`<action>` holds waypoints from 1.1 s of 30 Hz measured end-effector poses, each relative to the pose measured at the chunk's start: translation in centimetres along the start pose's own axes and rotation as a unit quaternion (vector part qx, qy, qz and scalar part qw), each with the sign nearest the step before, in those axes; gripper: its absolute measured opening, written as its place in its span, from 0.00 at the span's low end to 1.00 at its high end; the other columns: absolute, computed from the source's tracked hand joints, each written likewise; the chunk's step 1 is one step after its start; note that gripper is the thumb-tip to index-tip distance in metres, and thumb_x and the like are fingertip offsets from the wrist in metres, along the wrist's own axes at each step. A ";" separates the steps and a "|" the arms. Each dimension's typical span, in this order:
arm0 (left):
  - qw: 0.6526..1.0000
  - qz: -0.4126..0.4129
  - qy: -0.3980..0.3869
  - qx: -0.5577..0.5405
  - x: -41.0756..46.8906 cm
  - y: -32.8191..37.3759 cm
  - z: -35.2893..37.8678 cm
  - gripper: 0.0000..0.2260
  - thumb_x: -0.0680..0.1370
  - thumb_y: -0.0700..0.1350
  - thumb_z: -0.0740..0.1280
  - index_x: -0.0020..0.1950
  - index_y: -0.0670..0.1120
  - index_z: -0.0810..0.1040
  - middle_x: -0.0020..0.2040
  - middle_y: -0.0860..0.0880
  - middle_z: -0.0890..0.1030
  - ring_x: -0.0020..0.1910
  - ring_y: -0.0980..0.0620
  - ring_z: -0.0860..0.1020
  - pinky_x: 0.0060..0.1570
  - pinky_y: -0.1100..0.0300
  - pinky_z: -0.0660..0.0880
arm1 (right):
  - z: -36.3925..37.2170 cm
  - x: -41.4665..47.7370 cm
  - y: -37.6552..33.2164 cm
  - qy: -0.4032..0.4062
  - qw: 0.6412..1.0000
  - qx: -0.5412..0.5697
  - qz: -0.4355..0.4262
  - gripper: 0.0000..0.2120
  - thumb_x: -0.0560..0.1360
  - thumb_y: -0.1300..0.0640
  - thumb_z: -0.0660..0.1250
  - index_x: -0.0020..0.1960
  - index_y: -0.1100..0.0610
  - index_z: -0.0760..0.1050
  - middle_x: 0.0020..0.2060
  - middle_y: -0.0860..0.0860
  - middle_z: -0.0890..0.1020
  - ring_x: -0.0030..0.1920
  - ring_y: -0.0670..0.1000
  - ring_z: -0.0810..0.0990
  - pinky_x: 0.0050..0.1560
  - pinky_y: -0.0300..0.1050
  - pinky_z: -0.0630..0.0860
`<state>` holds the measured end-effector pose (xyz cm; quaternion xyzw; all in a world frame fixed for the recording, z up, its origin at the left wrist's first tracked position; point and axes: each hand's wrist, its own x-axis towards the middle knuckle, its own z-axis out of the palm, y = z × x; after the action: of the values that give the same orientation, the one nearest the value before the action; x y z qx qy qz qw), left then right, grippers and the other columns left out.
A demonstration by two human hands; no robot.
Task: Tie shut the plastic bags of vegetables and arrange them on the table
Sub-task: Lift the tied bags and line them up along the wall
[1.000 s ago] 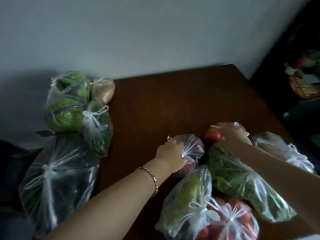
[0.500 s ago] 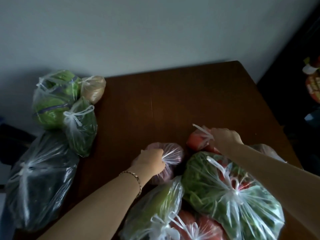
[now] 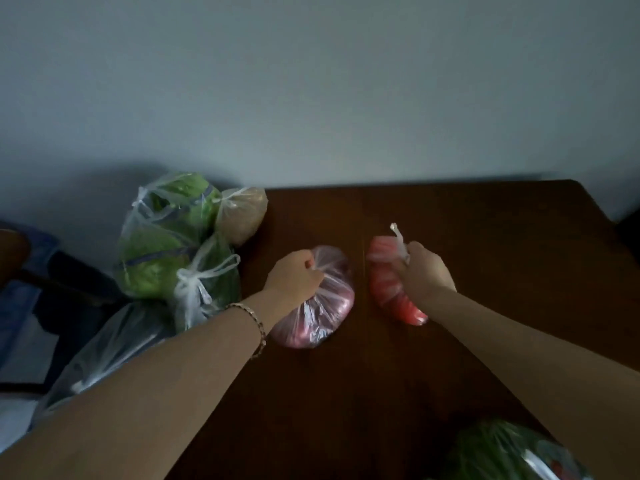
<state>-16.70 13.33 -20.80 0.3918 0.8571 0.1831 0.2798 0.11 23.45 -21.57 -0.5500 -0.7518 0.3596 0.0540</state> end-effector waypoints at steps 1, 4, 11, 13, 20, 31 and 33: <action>1.000 0.006 0.016 -0.007 1.2 -0.2 -0.7 0.12 0.74 0.42 0.64 0.32 0.48 0.65 0.32 0.51 0.70 0.34 0.50 0.72 0.36 0.56 0.70 | 0.5 1.0 -1.0 0.007 1.000 0.012 -0.008 0.08 0.78 0.55 0.57 0.49 0.60 0.69 0.45 0.57 0.78 0.43 0.55 0.76 0.39 0.48 0.70; 0.997 0.036 0.062 -0.036 5.9 -1.3 -3.3 0.14 0.73 0.40 0.64 0.31 0.48 0.62 0.30 0.51 0.66 0.32 0.50 0.68 0.33 0.59 0.66 | 2.3 5.4 -5.3 0.019 0.999 0.021 -0.033 0.06 0.77 0.57 0.57 0.47 0.60 0.67 0.49 0.61 0.78 0.45 0.59 0.75 0.40 0.47 0.66; 0.989 0.057 0.103 -0.087 15.5 -3.6 -5.4 0.05 0.74 0.40 0.64 0.39 0.43 0.69 0.31 0.48 0.68 0.35 0.43 0.72 0.40 0.48 0.75 | 6.4 14.6 -10.9 0.053 0.998 0.017 -0.020 0.14 0.77 0.57 0.58 0.57 0.65 0.68 0.58 0.64 0.76 0.57 0.64 0.74 0.52 0.50 0.70; 0.988 0.067 0.106 -0.089 16.7 -3.7 -5.1 0.08 0.74 0.40 0.64 0.37 0.44 0.66 0.30 0.49 0.67 0.34 0.45 0.70 0.37 0.51 0.72 | 6.7 15.7 -11.1 0.054 0.998 -0.004 -0.021 0.15 0.77 0.58 0.57 0.60 0.65 0.68 0.60 0.64 0.74 0.59 0.63 0.73 0.54 0.49 0.70; 0.989 0.090 0.098 -0.072 18.4 -4.1 -3.8 0.05 0.75 0.39 0.62 0.40 0.44 0.67 0.31 0.51 0.65 0.34 0.48 0.66 0.34 0.57 0.62 | 8.0 16.6 -10.2 0.062 0.998 0.019 -0.010 0.08 0.77 0.61 0.56 0.55 0.61 0.68 0.57 0.63 0.75 0.56 0.64 0.74 0.49 0.50 0.70; 0.982 0.032 -0.004 0.185 7.0 -1.9 -1.7 0.20 0.73 0.44 0.63 0.64 0.42 0.68 0.64 0.39 0.70 0.64 0.40 0.69 0.63 0.51 0.68 | 4.0 4.2 -7.1 -0.066 0.995 -0.029 -0.066 0.14 0.74 0.60 0.60 0.59 0.58 0.73 0.58 0.58 0.77 0.57 0.56 0.76 0.54 0.43 0.71; 0.989 0.039 -0.089 0.109 1.8 -1.2 -0.4 0.10 0.74 0.41 0.61 0.55 0.43 0.74 0.57 0.42 0.75 0.58 0.43 0.74 0.56 0.54 0.71 | 3.2 0.7 -4.7 -0.136 0.988 -0.047 -0.047 0.11 0.75 0.58 0.60 0.55 0.55 0.76 0.55 0.54 0.80 0.54 0.52 0.78 0.54 0.44 0.73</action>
<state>-18.59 13.91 -21.73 0.4676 0.8279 0.0633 0.3032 -5.36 21.90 -21.36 -0.4618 -0.7932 0.3926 -0.0579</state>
